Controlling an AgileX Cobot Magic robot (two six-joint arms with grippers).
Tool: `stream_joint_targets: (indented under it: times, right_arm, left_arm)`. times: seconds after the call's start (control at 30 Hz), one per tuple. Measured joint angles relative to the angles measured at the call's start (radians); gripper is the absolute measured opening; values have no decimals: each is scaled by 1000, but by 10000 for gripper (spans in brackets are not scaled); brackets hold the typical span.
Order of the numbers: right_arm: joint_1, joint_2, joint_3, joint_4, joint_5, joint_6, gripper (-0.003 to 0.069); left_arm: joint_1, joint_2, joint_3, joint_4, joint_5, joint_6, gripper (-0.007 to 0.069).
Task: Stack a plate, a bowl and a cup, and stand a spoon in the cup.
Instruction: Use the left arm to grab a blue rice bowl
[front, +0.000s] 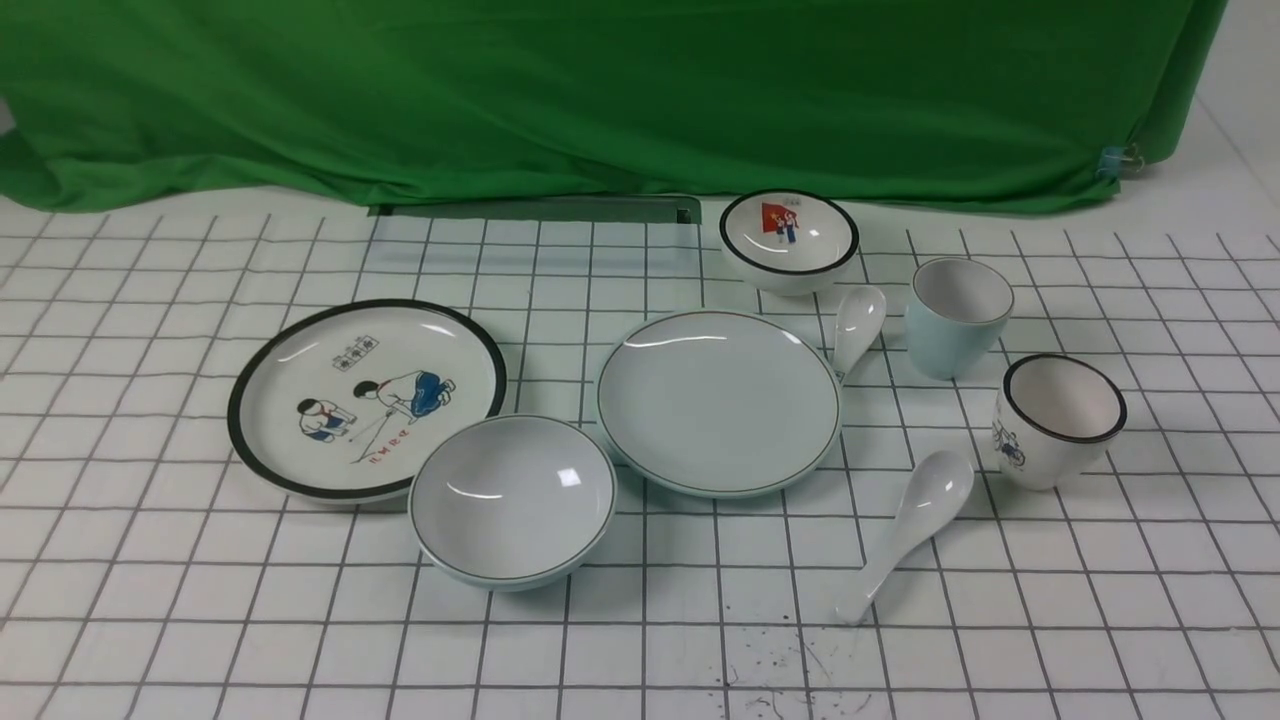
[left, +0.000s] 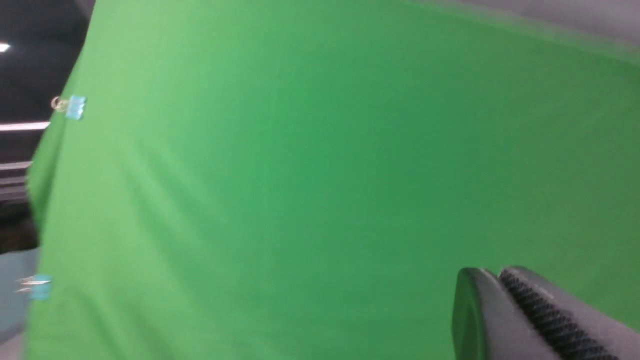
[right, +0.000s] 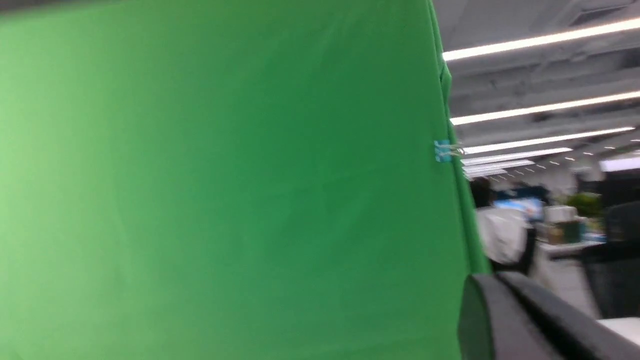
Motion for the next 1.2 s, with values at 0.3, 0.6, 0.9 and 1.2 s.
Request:
stream_joint_targets:
  times: [0.3, 0.6, 0.9, 1.2]
  right_arm:
    - [29, 454, -169, 1, 312, -177, 13]
    - [227, 800, -222, 2, 666, -217, 13]
    - [296, 1011, -310, 5, 707, -244, 13]
    - [297, 1016, -341, 27, 708, -244, 12]
  left_arm:
    - [-70, 632, -279, -136, 422, 95, -8]
    - [-236, 1090, -457, -307, 674, 278, 27]
    - [-237, 1377, -571, -305, 781, 269, 418]
    - [-237, 1496, -574, -309, 797, 253, 360]
